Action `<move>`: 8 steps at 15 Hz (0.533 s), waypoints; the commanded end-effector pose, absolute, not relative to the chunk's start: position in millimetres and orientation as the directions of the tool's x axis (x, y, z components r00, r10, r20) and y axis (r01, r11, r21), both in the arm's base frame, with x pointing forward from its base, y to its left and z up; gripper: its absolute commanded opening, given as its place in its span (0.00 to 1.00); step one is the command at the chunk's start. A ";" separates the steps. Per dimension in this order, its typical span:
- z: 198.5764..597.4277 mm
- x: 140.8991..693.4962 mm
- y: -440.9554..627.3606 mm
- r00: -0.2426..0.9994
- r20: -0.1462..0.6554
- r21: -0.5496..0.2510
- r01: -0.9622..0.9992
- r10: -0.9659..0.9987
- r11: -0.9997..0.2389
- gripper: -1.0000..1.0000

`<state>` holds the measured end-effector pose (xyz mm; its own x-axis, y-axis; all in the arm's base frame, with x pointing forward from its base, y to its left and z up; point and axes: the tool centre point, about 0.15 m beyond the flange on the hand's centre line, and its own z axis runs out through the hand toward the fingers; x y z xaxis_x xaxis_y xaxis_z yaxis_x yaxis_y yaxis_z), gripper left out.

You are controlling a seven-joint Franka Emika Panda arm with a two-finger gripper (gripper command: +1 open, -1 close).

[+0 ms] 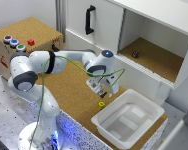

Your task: Go push the yellow block to the left

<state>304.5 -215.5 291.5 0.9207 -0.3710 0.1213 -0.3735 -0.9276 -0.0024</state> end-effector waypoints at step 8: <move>227.8 287.1 -234.8 0.871 0.191 0.041 -0.467 -0.452 -0.883 0.00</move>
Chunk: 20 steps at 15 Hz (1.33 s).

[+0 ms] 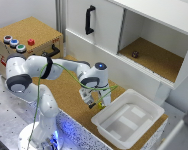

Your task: Go push the yellow block to the left

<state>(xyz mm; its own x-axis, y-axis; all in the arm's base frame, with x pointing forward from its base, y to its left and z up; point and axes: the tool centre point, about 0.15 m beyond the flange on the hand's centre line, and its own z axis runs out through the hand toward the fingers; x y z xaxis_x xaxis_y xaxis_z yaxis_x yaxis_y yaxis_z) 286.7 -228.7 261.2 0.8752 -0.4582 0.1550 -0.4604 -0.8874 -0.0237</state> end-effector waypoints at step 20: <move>205.7 332.9 -203.0 0.879 0.152 -0.026 -0.454 -0.452 -0.891 0.00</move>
